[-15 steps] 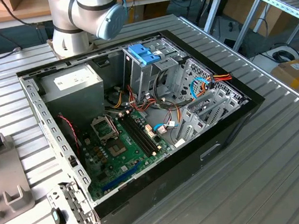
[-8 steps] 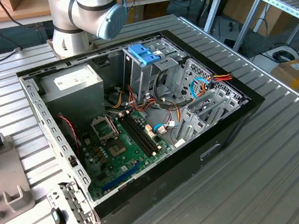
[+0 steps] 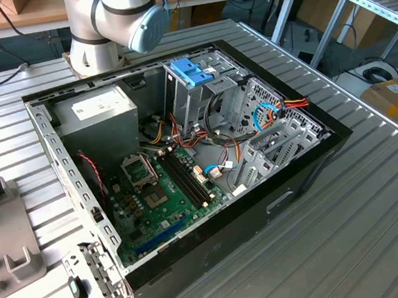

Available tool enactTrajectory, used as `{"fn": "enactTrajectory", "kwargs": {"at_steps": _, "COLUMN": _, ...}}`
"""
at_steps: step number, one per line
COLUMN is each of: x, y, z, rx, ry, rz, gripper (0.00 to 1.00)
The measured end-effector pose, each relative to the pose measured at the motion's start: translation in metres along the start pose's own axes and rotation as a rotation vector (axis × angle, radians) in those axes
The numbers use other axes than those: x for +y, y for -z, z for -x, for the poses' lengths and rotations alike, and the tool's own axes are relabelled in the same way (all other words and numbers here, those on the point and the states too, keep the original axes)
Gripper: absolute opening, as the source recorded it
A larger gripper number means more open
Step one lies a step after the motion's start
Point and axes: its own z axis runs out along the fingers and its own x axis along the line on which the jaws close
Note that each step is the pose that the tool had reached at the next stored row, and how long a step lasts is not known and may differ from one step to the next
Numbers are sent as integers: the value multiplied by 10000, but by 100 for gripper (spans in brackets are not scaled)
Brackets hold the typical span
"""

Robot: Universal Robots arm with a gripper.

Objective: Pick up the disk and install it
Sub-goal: 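Pick up the disk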

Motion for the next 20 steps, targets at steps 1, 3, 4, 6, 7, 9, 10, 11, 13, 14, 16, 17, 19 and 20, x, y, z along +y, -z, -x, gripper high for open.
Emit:
{"fn": "enactTrajectory", "kwargs": {"at_steps": 1, "x": 4, "y": -9, "z": 6, "rx": 1, "ry": 15, "rz": 1, "gripper": 62}}
{"fn": "enactTrajectory", "kwargs": {"at_steps": 3, "x": 15, "y": -29, "z": 17, "rx": 2, "ry": 66, "rz": 2, "gripper": 62}}
{"fn": "enactTrajectory", "kwargs": {"at_steps": 4, "x": 20, "y": -39, "z": 21, "rx": 3, "ry": 100, "rz": 2, "gripper": 62}}
{"fn": "enactTrajectory", "kwargs": {"at_steps": 6, "x": 34, "y": -59, "z": 24, "rx": 8, "ry": 188, "rz": 6, "gripper": 62}}
{"fn": "enactTrajectory", "kwargs": {"at_steps": 7, "x": 39, "y": -70, "z": 26, "rx": 9, "ry": 237, "rz": 6, "gripper": 62}}
{"fn": "enactTrajectory", "kwargs": {"at_steps": 9, "x": 50, "y": -90, "z": 30, "rx": 13, "ry": 345, "rz": 9, "gripper": 62}}
{"fn": "enactTrajectory", "kwargs": {"at_steps": 10, "x": 54, "y": -105, "z": 30, "rx": 15, "ry": 402, "rz": 10, "gripper": 62}}
{"fn": "enactTrajectory", "kwargs": {"at_steps": 11, "x": 55, "y": -116, "z": 29, "rx": 16, "ry": 434, "rz": 10, "gripper": 62}}
{"fn": "enactTrajectory", "kwargs": {"at_steps": 13, "x": 63, "y": -148, "z": 28, "rx": 19, "ry": 491, "rz": 11, "gripper": 62}}
{"fn": "enactTrajectory", "kwargs": {"at_steps": 14, "x": 67, "y": -161, "z": 28, "rx": 19, "ry": 508, "rz": 12, "gripper": 62}}
{"fn": "enactTrajectory", "kwargs": {"at_steps": 16, "x": 74, "y": -193, "z": 26, "rx": 21, "ry": 558, "rz": 13, "gripper": 62}}
{"fn": "enactTrajectory", "kwargs": {"at_steps": 17, "x": 76, "y": -204, "z": 26, "rx": 22, "ry": 574, "rz": 14, "gripper": 62}}
{"fn": "enactTrajectory", "kwargs": {"at_steps": 19, "x": 78, "y": -235, "z": 24, "rx": 23, "ry": 619, "rz": 14, "gripper": 62}}
{"fn": "enactTrajectory", "kwargs": {"at_steps": 20, "x": 78, "y": -245, "z": 24, "rx": 24, "ry": 626, "rz": 15, "gripper": 62}}
